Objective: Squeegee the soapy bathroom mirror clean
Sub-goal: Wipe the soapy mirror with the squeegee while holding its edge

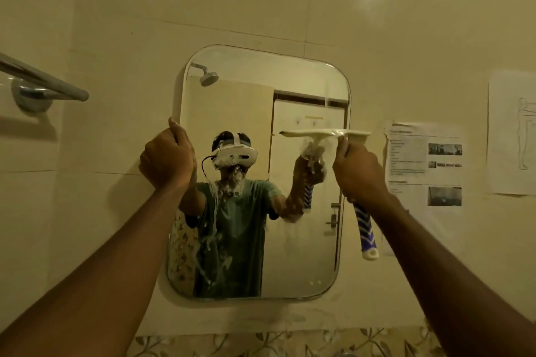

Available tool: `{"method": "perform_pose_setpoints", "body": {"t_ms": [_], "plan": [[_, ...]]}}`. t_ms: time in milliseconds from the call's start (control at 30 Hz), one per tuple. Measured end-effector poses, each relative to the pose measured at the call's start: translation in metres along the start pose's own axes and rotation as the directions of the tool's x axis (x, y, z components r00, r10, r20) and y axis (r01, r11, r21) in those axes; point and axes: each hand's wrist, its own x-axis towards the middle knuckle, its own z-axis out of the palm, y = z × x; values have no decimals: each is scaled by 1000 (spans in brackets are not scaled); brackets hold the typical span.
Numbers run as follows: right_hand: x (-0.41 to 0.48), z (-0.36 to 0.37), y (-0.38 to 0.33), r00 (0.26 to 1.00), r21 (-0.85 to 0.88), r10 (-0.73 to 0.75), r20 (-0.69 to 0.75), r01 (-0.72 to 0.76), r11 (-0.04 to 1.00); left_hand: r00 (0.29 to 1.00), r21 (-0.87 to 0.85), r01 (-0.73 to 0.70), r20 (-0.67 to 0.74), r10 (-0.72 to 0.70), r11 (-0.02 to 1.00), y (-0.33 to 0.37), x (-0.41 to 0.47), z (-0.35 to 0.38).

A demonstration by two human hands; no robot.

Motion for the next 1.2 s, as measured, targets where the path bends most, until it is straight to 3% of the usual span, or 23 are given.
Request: {"method": "perform_pose_setpoints", "body": {"t_ms": [200,333,467,700,967,1067,1200], "plan": [[69,-48,-51,997,66,26,-66,-22,998,999,-19,31,-3,-31,999,0,-2,6],[99,-58,-70,999,21,46,-5,-46,999,1000,-43,27,-6,-27,999,-4,-2,8],[76,-42,-55,999,-91,17,45,-13,996,1000,-49,-16,11,16,999,-9,0,6],[0,-5,-11,996,-20,82,39,-81,997,1000,-78,10,29,-7,997,-4,-1,2],[71,-48,-70,992,25,113,-48,-112,993,999,-92,4,53,1,996,-10,0,4],[77,-50,-73,984,-4,176,-3,-176,984,999,-88,-1,44,5,996,-11,0,5],[38,-28,-42,993,-52,106,51,-103,993,999,-87,-23,46,27,996,-11,-1,4]]}}
